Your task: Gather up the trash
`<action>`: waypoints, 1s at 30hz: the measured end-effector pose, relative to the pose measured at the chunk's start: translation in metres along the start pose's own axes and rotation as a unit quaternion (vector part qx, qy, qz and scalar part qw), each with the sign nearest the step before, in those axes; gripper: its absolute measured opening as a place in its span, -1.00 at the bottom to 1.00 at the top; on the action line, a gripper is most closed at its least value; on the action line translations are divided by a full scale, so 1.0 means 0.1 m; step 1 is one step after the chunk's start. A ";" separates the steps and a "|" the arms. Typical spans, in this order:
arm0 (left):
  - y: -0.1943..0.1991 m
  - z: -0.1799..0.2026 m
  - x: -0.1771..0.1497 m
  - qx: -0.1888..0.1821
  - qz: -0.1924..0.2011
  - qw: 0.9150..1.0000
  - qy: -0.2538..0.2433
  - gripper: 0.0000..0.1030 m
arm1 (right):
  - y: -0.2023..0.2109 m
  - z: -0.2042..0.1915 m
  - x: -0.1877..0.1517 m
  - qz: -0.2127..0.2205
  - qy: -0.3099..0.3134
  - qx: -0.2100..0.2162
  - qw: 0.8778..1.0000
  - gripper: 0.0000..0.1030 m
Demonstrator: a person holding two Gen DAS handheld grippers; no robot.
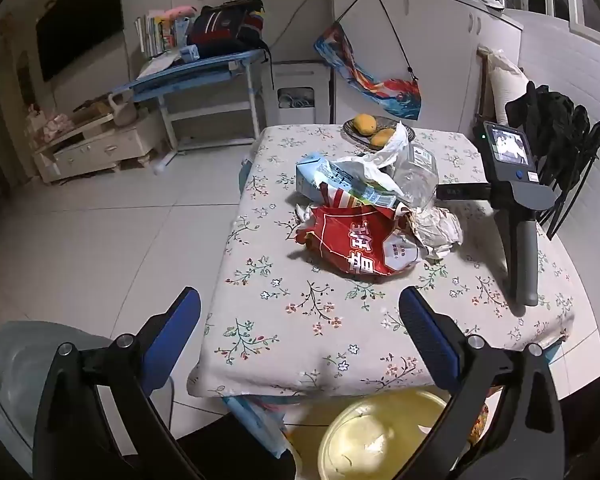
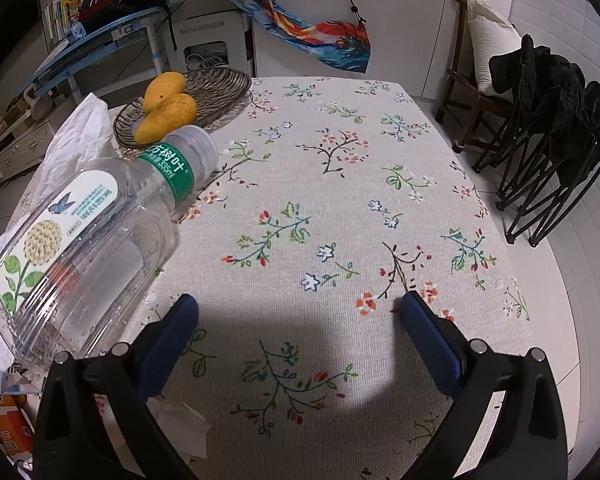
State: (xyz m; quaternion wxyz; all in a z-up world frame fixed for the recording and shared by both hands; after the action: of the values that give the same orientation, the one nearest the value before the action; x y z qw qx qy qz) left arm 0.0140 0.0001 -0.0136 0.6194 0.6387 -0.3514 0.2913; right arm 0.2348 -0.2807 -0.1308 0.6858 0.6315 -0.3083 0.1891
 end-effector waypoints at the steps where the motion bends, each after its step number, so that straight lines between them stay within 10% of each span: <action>1: 0.00 0.00 0.00 0.000 -0.002 1.000 0.001 0.87 | 0.00 0.00 0.00 0.000 0.000 0.000 1.000 0.87; 30: -0.09 0.19 -0.10 -0.024 -0.029 0.999 -0.014 0.87 | 0.00 0.02 -0.02 0.000 -0.004 -0.004 1.000 0.88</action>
State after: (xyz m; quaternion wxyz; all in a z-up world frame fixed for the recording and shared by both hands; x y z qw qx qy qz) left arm 0.0141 -0.0176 -0.0284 0.6379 0.6377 -0.3483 0.2551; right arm 0.2332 -0.2821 -0.1318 0.6874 0.6291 -0.3120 0.1857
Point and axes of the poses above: each gripper's, at about its wrist camera, not at the fingertips, and y roughly against the way its jaws point, z to its right, x to its top, the point moved 2 cm from there along -y, roughly the way its jaws point, and after that the axes turned 8 degrees about z, right-handed, at the moved point
